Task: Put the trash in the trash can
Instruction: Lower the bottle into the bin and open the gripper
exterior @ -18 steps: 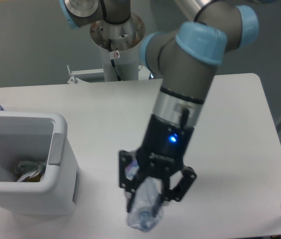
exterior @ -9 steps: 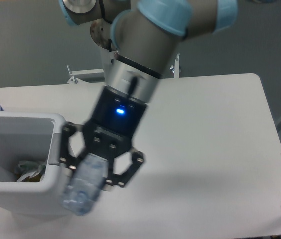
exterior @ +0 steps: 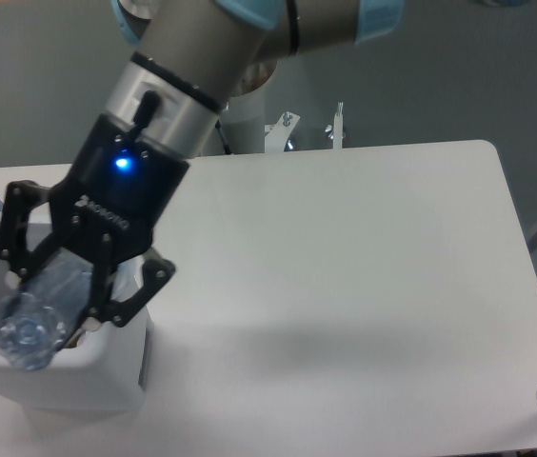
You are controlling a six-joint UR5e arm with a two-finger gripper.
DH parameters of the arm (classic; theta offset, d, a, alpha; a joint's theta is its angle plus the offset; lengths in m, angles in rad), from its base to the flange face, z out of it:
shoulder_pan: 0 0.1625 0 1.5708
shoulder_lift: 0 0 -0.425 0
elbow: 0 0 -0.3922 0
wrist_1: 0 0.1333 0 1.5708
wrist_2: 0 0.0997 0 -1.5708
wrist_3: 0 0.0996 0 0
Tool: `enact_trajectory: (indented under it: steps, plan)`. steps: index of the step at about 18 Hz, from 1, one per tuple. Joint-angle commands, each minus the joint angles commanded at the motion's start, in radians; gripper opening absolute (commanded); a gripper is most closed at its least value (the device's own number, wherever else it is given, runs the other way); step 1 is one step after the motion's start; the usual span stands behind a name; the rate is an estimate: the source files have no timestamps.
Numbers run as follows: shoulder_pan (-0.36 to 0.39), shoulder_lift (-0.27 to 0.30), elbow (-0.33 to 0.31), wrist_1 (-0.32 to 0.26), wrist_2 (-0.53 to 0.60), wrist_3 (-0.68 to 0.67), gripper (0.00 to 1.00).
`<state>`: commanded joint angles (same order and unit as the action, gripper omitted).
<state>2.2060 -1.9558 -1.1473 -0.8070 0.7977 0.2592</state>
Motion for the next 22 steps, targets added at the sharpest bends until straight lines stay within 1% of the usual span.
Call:
enact_trajectory:
  steps: [3, 7, 9, 10, 11, 13, 14, 19, 22]
  plan:
    - [-0.017, -0.002, -0.031, 0.011, 0.000, 0.000, 0.52]
    - [-0.051, -0.008, -0.040, 0.011, 0.002, -0.003, 0.53]
    - [-0.054, -0.008, -0.048, 0.012, 0.003, -0.002, 0.55]
    - [-0.054, -0.009, -0.051, 0.012, 0.005, 0.002, 0.59]
    - [-0.054, -0.012, -0.054, 0.012, 0.005, 0.005, 0.67]
    - [-0.054, -0.014, -0.061, 0.014, 0.006, 0.008, 0.90]
    - [-0.054, -0.014, -0.066, 0.015, 0.006, 0.008, 1.00]
    - [-0.054, -0.002, -0.083, 0.023, 0.008, 0.005, 1.00]
    - [-0.034, 0.000, -0.083, 0.023, 0.008, 0.000, 1.00]
